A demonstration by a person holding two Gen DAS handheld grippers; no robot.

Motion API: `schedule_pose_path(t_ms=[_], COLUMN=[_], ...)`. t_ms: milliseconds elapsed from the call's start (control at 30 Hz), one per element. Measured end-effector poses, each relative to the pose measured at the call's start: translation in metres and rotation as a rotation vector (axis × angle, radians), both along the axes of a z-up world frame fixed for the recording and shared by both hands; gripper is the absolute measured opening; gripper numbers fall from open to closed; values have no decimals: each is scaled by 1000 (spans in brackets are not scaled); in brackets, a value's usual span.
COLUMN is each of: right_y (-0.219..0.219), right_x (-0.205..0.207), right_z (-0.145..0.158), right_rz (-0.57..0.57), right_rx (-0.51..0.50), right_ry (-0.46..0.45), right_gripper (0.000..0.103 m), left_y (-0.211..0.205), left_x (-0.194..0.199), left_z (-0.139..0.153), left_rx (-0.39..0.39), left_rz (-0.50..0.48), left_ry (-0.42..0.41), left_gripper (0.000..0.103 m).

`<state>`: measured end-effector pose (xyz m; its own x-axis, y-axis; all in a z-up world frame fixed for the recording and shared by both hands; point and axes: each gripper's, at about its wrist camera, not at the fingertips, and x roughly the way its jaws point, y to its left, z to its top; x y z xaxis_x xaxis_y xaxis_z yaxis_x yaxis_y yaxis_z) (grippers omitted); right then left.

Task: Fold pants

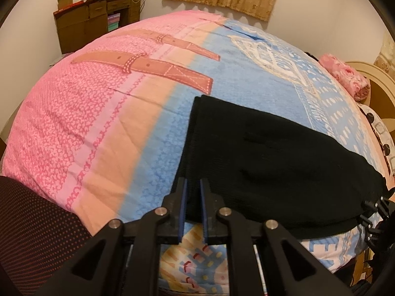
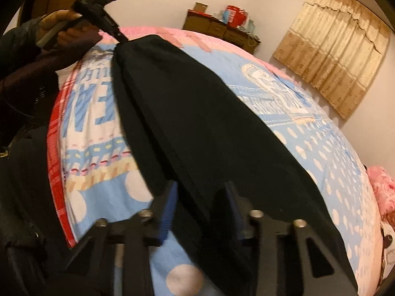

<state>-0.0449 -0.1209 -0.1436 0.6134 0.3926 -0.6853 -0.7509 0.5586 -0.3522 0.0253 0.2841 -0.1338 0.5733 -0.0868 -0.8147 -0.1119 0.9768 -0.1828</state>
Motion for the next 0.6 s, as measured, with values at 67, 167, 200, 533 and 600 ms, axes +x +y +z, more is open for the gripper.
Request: schedule_pose_path(t_ms=[67,167,200,533,600], right_y=[3,2,0,0,-1], right_x=[-1,-4,-5,-23,-24], right_z=[1,7,11,4,7], right_rz=[4,2,-1,27,21], right_rx=[4,19,34,8,34], right_ry=[8,6,9,52,47], right_gripper=[9,3,3,2,2], left_y=[0,4,5,9,9], left_x=[0,-2,-3,-12,-15], left_z=[-1,2,3,8,11], left_rx=[-7,-15,-17,-19,-21], left_rz=[-1,-4,-5,-14,-15], left_ry=[3,2,0,8,3], left_gripper=[11,11,11,11,11])
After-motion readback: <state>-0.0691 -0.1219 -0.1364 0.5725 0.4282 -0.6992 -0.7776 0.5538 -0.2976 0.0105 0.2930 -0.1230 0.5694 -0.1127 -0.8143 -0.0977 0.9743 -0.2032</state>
